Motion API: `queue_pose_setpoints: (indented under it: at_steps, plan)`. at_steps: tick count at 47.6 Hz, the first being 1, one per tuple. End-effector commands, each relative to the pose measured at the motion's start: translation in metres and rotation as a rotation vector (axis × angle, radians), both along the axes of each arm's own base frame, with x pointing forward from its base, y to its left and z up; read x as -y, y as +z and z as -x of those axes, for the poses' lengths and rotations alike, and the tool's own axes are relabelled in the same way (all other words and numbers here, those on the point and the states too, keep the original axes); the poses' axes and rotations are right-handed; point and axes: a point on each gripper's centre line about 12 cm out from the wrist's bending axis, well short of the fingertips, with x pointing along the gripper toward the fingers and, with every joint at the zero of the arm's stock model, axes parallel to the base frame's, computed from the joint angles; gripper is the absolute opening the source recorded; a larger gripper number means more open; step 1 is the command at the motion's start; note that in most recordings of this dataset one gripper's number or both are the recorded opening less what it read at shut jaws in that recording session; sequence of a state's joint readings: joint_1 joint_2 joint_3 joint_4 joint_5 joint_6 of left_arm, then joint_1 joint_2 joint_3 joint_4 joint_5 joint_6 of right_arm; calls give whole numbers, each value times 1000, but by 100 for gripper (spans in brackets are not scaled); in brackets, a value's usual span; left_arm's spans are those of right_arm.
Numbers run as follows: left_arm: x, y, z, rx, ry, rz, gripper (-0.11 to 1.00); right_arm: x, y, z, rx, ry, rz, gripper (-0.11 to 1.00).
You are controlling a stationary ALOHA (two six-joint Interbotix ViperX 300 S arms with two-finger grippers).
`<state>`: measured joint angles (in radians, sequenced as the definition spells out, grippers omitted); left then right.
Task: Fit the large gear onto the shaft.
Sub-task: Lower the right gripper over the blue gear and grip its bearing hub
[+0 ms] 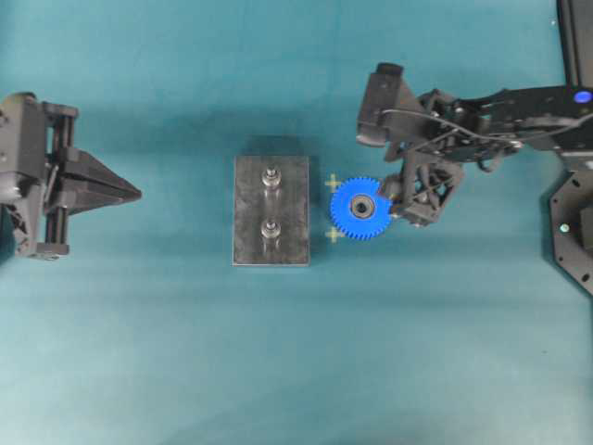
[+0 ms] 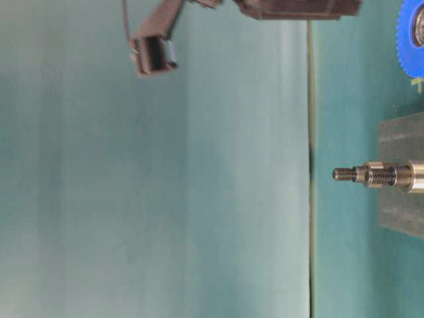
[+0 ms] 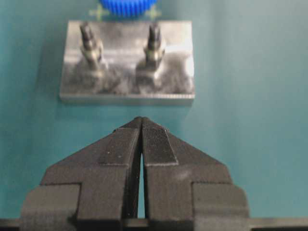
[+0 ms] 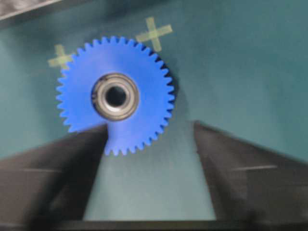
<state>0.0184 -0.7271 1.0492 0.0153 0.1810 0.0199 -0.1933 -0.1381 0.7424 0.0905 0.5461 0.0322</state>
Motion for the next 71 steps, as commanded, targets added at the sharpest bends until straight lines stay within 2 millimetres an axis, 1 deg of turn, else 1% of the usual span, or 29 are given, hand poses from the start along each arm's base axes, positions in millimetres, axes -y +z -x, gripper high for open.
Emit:
queue_pose_setpoints:
  at_steps: [1,5,11,17,28,37,49,60,63,66,68,71]
  plan:
    - [-1,9,1,35,3,-2,0,3,2,-7,19,-6,5,93]
    - [-1,8,3,34,4,-1,0,6,-6,-10,-6,-14,0,88]
    - [-1,7,3,31,5,2,0,9,-17,-17,-42,-19,-9,91]
    - [-1,7,2,26,5,2,0,11,-22,-26,-74,-16,-15,93]
    - [-1,5,3,20,6,4,0,12,-27,-36,-116,-8,-23,93]
    - [-1,3,3,15,5,2,0,12,-32,-36,-133,-7,-28,93]
    - [-1,3,3,15,5,2,0,6,-44,-35,-182,9,-37,93]
    - [-1,3,3,15,5,2,0,5,-49,-34,-206,7,-43,91]
    - [-1,3,3,15,5,2,0,5,-51,-33,-219,6,-46,89]
    - [-1,3,3,15,6,4,0,5,-51,-32,-241,2,-54,83]
    - [-1,4,3,17,5,2,0,5,-51,-31,-254,4,-57,75]
    - [-1,3,3,15,5,2,0,5,-52,-32,-270,8,-59,59]
